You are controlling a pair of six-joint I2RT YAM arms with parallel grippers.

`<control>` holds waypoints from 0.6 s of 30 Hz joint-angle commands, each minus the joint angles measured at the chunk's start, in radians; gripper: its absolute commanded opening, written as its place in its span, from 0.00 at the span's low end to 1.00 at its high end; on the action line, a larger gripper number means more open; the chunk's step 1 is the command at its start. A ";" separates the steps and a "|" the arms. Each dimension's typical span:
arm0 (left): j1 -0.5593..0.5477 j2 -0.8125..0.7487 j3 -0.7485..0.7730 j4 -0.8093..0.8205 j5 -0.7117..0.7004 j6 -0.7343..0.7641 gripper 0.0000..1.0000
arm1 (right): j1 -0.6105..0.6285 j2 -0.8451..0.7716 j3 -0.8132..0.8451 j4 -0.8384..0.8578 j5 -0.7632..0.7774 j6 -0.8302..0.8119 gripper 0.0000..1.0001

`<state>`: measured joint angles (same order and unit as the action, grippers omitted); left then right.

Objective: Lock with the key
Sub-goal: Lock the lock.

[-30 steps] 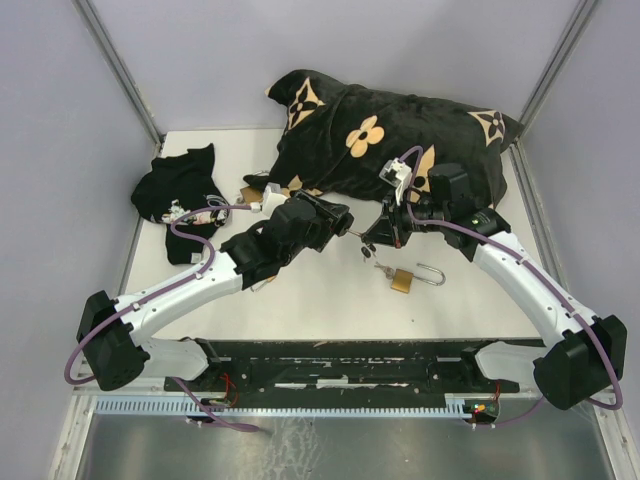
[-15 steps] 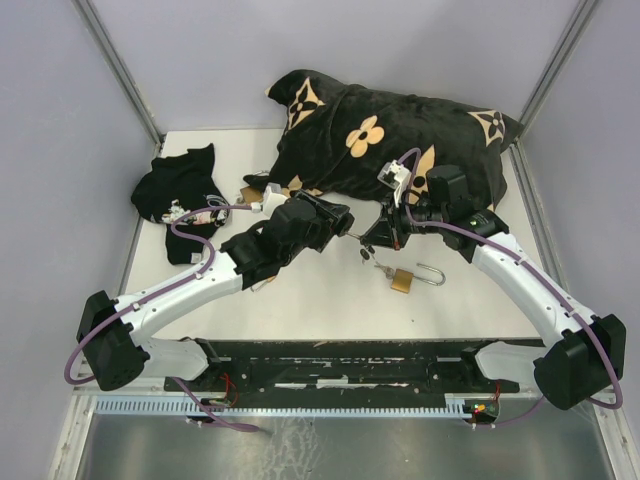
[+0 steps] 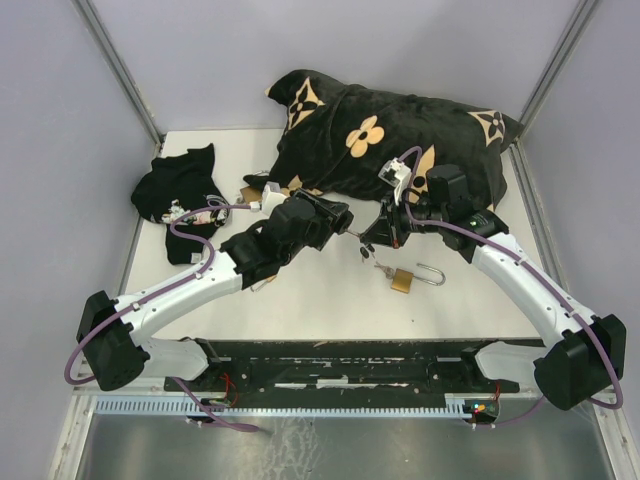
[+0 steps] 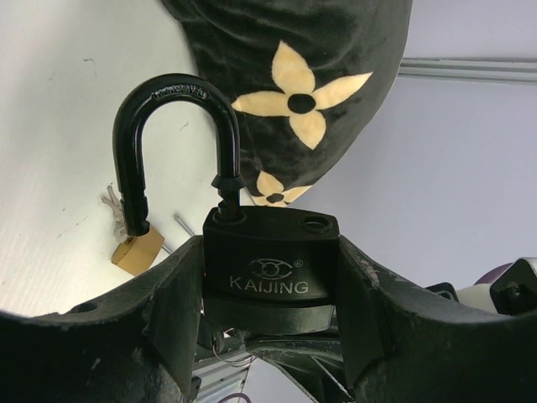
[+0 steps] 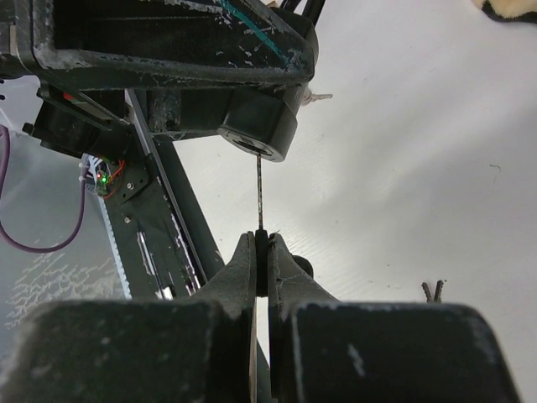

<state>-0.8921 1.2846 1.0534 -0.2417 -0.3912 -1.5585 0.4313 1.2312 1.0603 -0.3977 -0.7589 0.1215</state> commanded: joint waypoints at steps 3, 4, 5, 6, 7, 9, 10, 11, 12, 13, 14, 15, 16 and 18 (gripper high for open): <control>-0.007 -0.031 0.014 0.111 0.005 -0.046 0.03 | -0.008 -0.026 0.034 0.106 -0.001 0.043 0.02; -0.007 -0.031 0.012 0.110 0.006 -0.046 0.03 | -0.009 -0.026 0.036 0.109 -0.005 0.049 0.02; -0.008 -0.031 0.009 0.111 0.006 -0.046 0.03 | -0.011 -0.025 0.037 0.111 -0.007 0.053 0.02; -0.009 -0.031 0.008 0.111 0.006 -0.048 0.03 | -0.013 -0.025 0.037 0.112 -0.009 0.054 0.02; -0.009 -0.031 0.005 0.110 0.006 -0.049 0.03 | -0.014 -0.024 0.036 0.112 -0.011 0.055 0.02; -0.008 -0.030 0.004 0.111 0.007 -0.049 0.03 | -0.014 -0.025 0.034 0.114 -0.016 0.055 0.02; -0.008 -0.029 0.004 0.111 0.006 -0.049 0.03 | -0.015 -0.026 0.033 0.115 -0.021 0.057 0.02; -0.008 -0.028 0.004 0.111 0.005 -0.050 0.03 | -0.015 -0.026 0.033 0.115 -0.022 0.058 0.02; -0.007 -0.028 0.004 0.112 0.006 -0.051 0.03 | -0.014 -0.027 0.032 0.116 -0.023 0.058 0.02; -0.007 -0.027 0.005 0.113 0.007 -0.049 0.03 | -0.014 -0.027 0.033 0.116 -0.025 0.058 0.02; -0.008 -0.027 0.006 0.112 0.008 -0.049 0.03 | -0.015 -0.028 0.032 0.115 -0.026 0.058 0.02; -0.008 -0.025 0.006 0.112 0.009 -0.049 0.03 | -0.015 -0.027 0.033 0.116 -0.025 0.058 0.02; -0.008 -0.025 0.006 0.114 0.010 -0.049 0.03 | -0.015 -0.025 0.031 0.116 -0.021 0.058 0.02; -0.009 -0.024 0.009 0.116 0.014 -0.048 0.03 | -0.016 -0.024 0.030 0.118 -0.013 0.060 0.02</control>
<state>-0.8917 1.2846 1.0420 -0.2241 -0.3912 -1.5627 0.4206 1.2312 1.0603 -0.3740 -0.7738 0.1661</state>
